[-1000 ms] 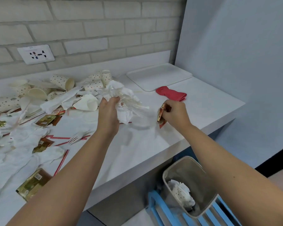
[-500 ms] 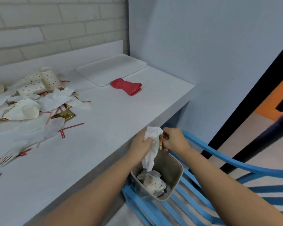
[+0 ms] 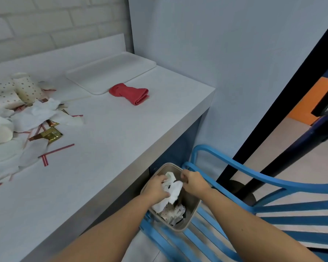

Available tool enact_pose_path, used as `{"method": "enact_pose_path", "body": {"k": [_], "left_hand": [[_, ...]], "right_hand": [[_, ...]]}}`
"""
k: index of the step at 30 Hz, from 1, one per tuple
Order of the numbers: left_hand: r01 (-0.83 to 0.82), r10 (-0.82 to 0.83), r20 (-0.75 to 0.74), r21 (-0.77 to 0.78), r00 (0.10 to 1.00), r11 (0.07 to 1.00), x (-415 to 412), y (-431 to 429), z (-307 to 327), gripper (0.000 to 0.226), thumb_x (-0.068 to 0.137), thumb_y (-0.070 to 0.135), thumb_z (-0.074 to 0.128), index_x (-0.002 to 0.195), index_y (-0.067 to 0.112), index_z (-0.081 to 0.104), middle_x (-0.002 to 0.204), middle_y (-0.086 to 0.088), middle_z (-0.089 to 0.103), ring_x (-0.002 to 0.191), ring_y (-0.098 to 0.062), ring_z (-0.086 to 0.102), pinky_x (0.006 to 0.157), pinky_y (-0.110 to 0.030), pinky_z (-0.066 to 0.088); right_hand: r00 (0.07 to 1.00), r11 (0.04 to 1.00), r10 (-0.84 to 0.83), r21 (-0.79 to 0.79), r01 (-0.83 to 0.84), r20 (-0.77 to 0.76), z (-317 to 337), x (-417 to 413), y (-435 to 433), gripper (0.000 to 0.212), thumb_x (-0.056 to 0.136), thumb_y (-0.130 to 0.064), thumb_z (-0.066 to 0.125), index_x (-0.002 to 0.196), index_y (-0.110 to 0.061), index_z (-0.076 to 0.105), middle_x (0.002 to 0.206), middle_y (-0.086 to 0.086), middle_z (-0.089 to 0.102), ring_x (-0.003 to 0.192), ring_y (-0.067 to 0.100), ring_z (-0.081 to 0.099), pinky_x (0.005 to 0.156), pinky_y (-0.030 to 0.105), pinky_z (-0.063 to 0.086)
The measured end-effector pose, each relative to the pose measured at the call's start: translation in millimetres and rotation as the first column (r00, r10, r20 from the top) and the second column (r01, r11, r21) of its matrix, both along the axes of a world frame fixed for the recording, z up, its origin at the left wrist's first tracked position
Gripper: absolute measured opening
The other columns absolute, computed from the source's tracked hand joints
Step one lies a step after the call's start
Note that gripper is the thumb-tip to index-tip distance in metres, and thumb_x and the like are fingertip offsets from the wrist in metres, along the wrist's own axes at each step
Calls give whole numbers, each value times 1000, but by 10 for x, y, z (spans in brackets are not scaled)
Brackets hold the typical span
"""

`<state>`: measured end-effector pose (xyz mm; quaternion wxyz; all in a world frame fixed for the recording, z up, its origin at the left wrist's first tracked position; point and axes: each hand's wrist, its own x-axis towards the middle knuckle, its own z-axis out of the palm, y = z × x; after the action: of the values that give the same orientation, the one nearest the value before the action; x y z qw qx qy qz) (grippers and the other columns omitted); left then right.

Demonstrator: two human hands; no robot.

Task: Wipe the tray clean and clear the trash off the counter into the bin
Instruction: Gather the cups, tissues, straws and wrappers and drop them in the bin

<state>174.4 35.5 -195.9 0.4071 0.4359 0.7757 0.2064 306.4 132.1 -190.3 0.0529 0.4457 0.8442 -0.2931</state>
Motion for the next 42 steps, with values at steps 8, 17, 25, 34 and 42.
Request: {"method": "enact_pose_path", "body": {"k": [8, 17, 25, 34, 42], "left_hand": [[-51, 76, -114, 212, 991, 976, -16, 1, 131, 42, 86, 5, 58, 127, 11, 53, 125, -3, 53, 110, -16, 55, 93, -18, 41], [-66, 217, -174, 613, 961, 787, -54, -276, 863, 26, 70, -12, 40, 65, 10, 53, 61, 9, 47, 60, 0, 41, 59, -10, 33], [-233, 478, -147, 727, 866, 646, -492, -831, 1361, 22, 71, -7, 40, 65, 5, 58, 61, 5, 49, 58, -4, 44, 60, -23, 39], [-436, 768, -224, 714, 600, 548, -1144, -2146, 1591, 27, 69, -11, 40, 62, 14, 51, 56, 12, 45, 57, -5, 43, 57, -26, 35], [-588, 902, -259, 689, 346, 424, -1467, -3338, 1605, 31, 76, -15, 41, 72, 12, 56, 72, 3, 52, 66, -11, 47, 60, -19, 36]], "right_hand": [[985, 984, 166, 50, -168, 45, 271, -207, 120, 23, 85, -4, 46, 69, -21, 49, 81, 1, 55, 77, 20, 52, 70, 30, 45], [907, 968, 234, 167, -186, -350, 1028, -670, -3, 14, 84, -3, 55, 90, -8, 66, 63, -3, 52, 64, 16, 49, 65, 31, 46], [762, 914, 406, 221, -341, -505, 1510, -1375, -560, 12, 83, -4, 58, 88, -9, 68, 59, -2, 55, 52, 6, 46, 59, 25, 42], [585, 755, 637, 253, -605, -501, 1631, -2271, -1735, 14, 84, -5, 57, 91, -8, 69, 57, -7, 49, 54, 6, 45, 59, 28, 41], [466, 610, 763, 261, -748, -449, 1690, -2761, -2773, 17, 84, -6, 55, 94, -8, 68, 71, 0, 58, 67, 16, 52, 67, 33, 49]]}}
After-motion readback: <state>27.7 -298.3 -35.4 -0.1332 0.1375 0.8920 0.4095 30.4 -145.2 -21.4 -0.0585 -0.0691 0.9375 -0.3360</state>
